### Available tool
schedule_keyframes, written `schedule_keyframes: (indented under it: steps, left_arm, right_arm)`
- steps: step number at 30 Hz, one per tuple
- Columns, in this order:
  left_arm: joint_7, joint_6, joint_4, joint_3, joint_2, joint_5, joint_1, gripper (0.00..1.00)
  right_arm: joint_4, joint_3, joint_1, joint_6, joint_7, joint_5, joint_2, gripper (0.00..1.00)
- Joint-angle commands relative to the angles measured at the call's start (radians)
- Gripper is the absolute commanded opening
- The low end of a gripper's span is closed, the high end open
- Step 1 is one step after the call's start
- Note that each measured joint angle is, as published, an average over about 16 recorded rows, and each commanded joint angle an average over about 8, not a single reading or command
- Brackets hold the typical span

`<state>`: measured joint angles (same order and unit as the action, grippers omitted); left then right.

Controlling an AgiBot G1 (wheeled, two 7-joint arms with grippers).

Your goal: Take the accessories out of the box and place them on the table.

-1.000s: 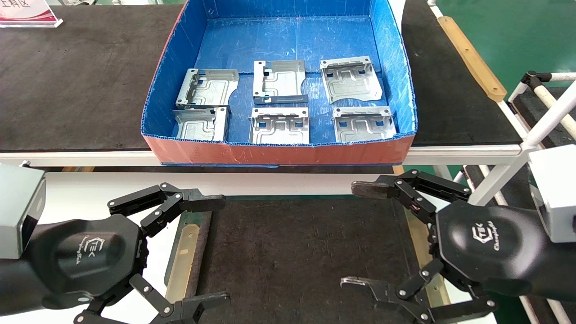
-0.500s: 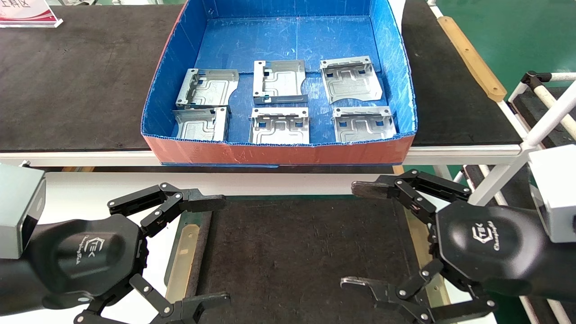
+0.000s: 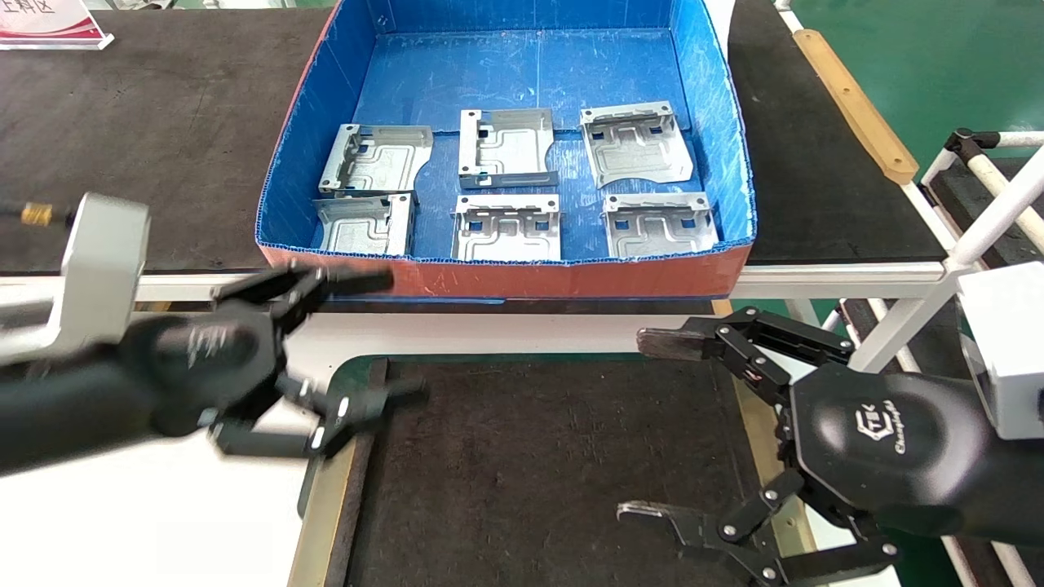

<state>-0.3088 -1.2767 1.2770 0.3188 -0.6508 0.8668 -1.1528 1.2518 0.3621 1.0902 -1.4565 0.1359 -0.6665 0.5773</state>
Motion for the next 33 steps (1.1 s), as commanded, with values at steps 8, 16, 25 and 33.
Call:
schedule_keyframes:
  steps: [8, 16, 25, 33]
  left_arm:
    - [-0.108, 0.16, -0.026, 0.06, -0.085, 0.132, -0.104, 1.0]
    - [-0.146, 0.244, -0.101, 0.119, -0.183, 0.25, -0.209, 1.0]
    - [-0.174, 0.336, -0.236, 0.185, -0.3, 0.384, -0.325, 1.0]
    - [-0.178, 0.453, -0.381, 0.232, -0.431, 0.491, -0.414, 1.0]
  right_arm:
    - [0.0, 0.0, 0.0, 0.0, 0.0, 0.0, 0.0, 1.0]
    - [0.0, 0.0, 0.0, 0.0, 0.0, 0.0, 0.0, 1.0]
    - [0.0, 0.0, 0.0, 0.0, 0.0, 0.0, 0.0, 1.0]
    - [0.0, 0.0, 0.0, 0.0, 0.0, 0.0, 0.0, 1.0]
